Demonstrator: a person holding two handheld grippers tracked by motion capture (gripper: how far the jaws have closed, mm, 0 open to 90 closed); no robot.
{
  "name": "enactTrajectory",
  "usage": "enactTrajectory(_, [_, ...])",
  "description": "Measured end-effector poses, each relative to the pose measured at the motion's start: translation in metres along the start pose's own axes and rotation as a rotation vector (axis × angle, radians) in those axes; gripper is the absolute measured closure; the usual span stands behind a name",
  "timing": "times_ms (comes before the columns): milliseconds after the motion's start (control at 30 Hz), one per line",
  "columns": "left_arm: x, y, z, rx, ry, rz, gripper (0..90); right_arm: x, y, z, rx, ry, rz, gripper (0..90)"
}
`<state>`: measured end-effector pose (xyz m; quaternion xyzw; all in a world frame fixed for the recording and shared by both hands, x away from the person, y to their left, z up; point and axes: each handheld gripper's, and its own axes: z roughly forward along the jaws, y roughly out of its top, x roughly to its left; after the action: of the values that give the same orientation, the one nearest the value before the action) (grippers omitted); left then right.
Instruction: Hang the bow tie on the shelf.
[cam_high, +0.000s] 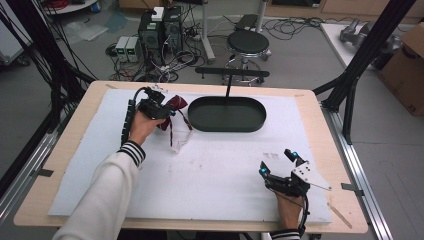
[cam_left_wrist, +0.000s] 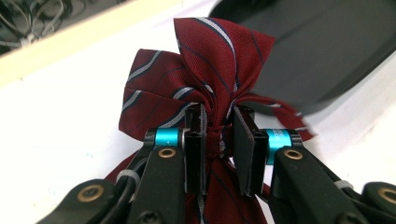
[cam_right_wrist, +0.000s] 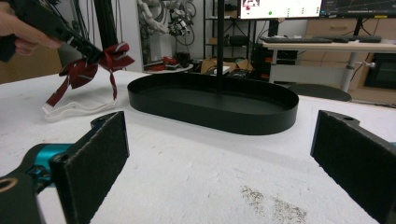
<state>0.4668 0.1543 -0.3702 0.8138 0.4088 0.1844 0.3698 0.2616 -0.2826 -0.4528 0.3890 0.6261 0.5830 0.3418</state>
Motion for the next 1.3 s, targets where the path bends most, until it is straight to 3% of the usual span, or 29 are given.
enactTrajectory(233, [-0.003, 0.012, -0.019, -0.130, 0.014, 0.014, 75.2, 0.000, 0.000, 0.000, -0.001, 0.000, -0.003, 3.2])
enactTrajectory(567, [-0.009, 0.036, -0.039, -0.241, 0.026, 0.024, 75.2, 0.000, 0.000, 0.000, -0.002, 0.001, -0.003, 3.2])
enactTrajectory(633, [-0.010, 0.039, -0.040, -0.258, 0.017, 0.012, 75.2, 0.000, 0.000, 0.000, -0.003, -0.001, -0.005, 3.2])
enactTrajectory(933, [-0.015, 0.052, -0.043, -0.284, 0.030, 0.030, 75.2, 0.000, 0.000, 0.000, -0.001, -0.002, 0.000, 3.3])
enactTrajectory(1300, [-0.029, 0.089, -0.041, -0.331, 0.011, 0.051, 75.2, 0.000, 0.000, 0.000, -0.012, -0.003, 0.006, 3.2])
